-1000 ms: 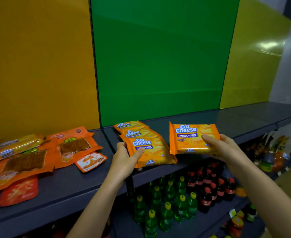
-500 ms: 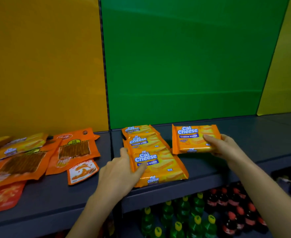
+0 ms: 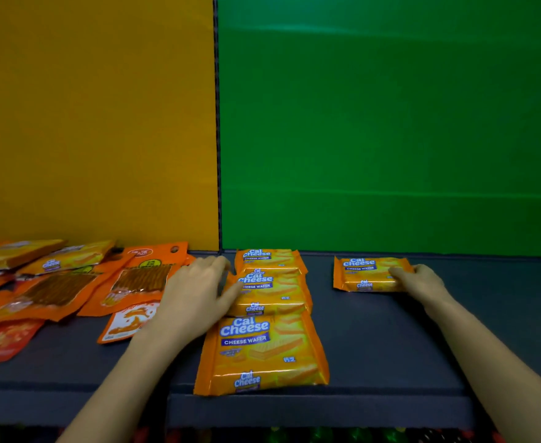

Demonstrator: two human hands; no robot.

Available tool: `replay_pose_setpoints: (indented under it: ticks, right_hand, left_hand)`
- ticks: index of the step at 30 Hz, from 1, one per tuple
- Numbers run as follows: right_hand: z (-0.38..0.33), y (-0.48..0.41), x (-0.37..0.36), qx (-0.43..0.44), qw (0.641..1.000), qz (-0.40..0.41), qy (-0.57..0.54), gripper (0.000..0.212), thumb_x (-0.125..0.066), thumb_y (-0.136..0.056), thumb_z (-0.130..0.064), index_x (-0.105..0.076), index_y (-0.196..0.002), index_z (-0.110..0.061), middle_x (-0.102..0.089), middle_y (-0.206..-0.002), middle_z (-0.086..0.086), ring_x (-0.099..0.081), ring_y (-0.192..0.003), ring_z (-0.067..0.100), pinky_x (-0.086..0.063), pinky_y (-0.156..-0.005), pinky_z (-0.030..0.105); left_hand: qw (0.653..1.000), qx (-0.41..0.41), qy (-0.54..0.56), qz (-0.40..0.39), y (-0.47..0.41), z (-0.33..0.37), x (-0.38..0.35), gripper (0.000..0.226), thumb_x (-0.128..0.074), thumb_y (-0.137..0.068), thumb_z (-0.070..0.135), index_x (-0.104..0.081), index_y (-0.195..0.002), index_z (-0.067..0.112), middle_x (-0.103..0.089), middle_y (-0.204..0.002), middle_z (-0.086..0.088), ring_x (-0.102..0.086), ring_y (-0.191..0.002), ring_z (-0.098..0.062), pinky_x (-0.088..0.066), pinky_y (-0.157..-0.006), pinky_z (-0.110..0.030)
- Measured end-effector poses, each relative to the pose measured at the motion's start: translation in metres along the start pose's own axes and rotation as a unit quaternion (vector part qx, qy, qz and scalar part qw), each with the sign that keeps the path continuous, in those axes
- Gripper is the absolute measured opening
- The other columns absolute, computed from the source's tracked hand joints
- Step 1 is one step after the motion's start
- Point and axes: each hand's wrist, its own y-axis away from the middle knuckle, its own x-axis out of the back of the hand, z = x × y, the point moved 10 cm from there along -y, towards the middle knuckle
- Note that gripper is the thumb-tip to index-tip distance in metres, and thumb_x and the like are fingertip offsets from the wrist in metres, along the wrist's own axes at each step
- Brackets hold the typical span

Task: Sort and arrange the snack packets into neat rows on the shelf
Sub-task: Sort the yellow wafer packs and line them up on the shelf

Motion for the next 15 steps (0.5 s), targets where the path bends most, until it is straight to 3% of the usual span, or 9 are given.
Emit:
replay_pose_setpoints:
  ticks: [4,8,10,13,15]
  right_hand:
    - [-0.004,-0.023,-0.004,0.010,0.999,-0.012,0.046,0.045,-0.053,-0.090,-0.032,-0.055,-0.118,0.002,-0.057,-0.123,0.026,-0.052,-0.116,0.039,-0.041,-0.094,0.039]
    - [-0.009,-0.036,-0.015,0.028,0.995,-0.006,0.097,0.046,-0.049,-0.092,-0.033,-0.054,-0.119,0.005,-0.055,-0.125,0.027,-0.049,-0.119,0.041,-0.040,-0.095,0.039]
    - [-0.011,-0.029,-0.040,0.041,0.991,-0.054,0.114,0.047,-0.046,-0.093,-0.032,-0.053,-0.119,0.006,-0.054,-0.126,0.029,-0.049,-0.119,0.042,-0.040,-0.094,0.039]
    - [-0.013,-0.025,-0.052,0.030,0.992,-0.022,0.124,0.049,-0.043,-0.094,-0.032,-0.050,-0.122,0.007,-0.050,-0.129,0.029,-0.047,-0.121,0.042,-0.039,-0.097,0.040]
    - [-0.039,-0.003,-0.069,0.073,0.984,-0.028,0.158,0.051,-0.042,-0.094,-0.034,-0.047,-0.127,0.005,-0.046,-0.134,0.026,-0.042,-0.125,0.040,-0.035,-0.101,0.043]
  left_hand:
    - [0.999,0.036,-0.011,0.011,-0.008,-0.005,0.000,0.044,-0.045,-0.090,0.049,-0.050,-0.122,0.019,-0.057,-0.126,0.001,-0.052,-0.117,-0.018,-0.044,-0.087,-0.032]
    - [0.999,0.044,-0.025,-0.008,-0.010,-0.011,-0.004,0.045,-0.043,-0.089,0.053,-0.054,-0.116,0.019,-0.059,-0.119,0.001,-0.054,-0.112,-0.017,-0.045,-0.083,-0.032]
    - [0.995,0.091,-0.050,-0.012,0.009,-0.017,-0.004,0.041,-0.046,-0.090,0.049,-0.054,-0.115,0.019,-0.060,-0.118,0.002,-0.054,-0.111,-0.017,-0.045,-0.083,-0.031]
    - [0.995,0.085,-0.046,-0.028,0.021,-0.023,0.007,0.043,-0.043,-0.088,0.053,-0.056,-0.112,0.019,-0.061,-0.115,0.002,-0.055,-0.108,-0.017,-0.046,-0.082,-0.032]
    - [0.992,0.108,-0.056,-0.021,0.042,-0.052,0.031,0.050,-0.037,-0.083,0.055,-0.057,-0.111,0.019,-0.061,-0.115,0.002,-0.056,-0.108,-0.018,-0.046,-0.082,-0.032]
